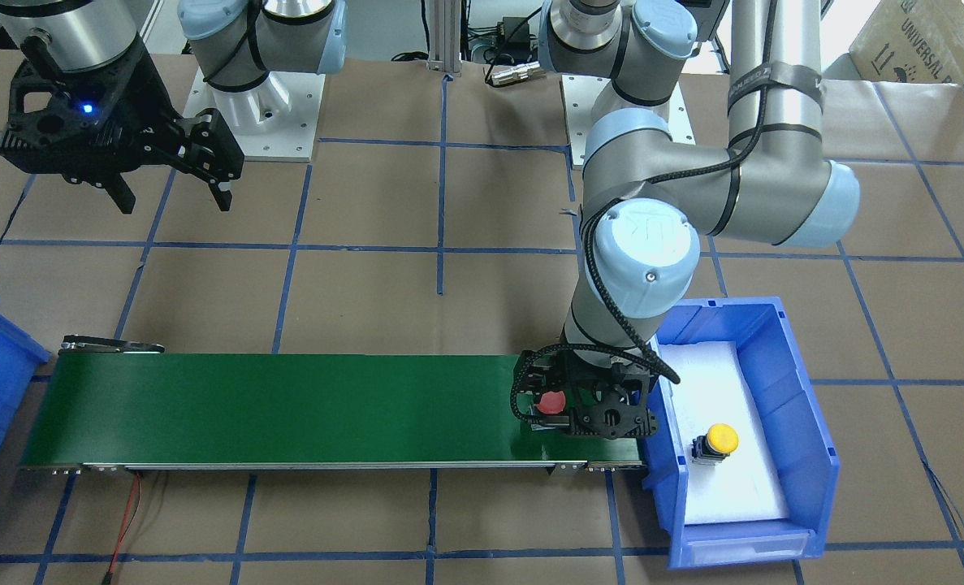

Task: Transport two buttons from left to right
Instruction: 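Open the left gripper and raise it off the red button, then grasp the yellow button with the left gripper while the right arm moves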

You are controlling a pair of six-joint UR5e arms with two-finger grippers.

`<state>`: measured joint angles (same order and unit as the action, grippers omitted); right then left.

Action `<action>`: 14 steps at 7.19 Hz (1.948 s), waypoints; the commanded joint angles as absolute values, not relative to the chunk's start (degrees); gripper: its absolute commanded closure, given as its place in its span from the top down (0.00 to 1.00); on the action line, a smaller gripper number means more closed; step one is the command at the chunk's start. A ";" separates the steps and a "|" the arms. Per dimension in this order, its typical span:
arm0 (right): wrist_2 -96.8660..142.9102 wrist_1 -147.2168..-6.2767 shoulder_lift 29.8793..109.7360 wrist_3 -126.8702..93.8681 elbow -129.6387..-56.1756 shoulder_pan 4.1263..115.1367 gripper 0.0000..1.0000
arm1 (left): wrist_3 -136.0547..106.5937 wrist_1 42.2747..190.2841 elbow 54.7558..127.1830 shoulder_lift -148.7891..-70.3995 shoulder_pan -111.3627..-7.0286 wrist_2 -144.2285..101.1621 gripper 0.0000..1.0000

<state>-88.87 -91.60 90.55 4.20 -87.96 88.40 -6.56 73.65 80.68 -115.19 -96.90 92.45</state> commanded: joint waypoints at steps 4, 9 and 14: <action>-88.77 -91.67 90.18 5.89 -87.98 87.63 1.00 | 4.82 72.97 79.44 -116.88 -80.62 91.67 1.00; -89.03 -91.49 90.44 4.92 -88.33 87.89 1.00 | 5.02 66.54 82.25 -121.11 -77.19 88.27 1.00; -89.30 -91.49 90.09 5.71 -88.07 87.45 1.00 | 2.38 64.95 85.52 -121.64 -77.43 86.74 0.74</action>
<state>-89.17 -91.49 90.12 5.37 -88.22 87.57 2.89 64.82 85.31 -121.63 -77.36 86.35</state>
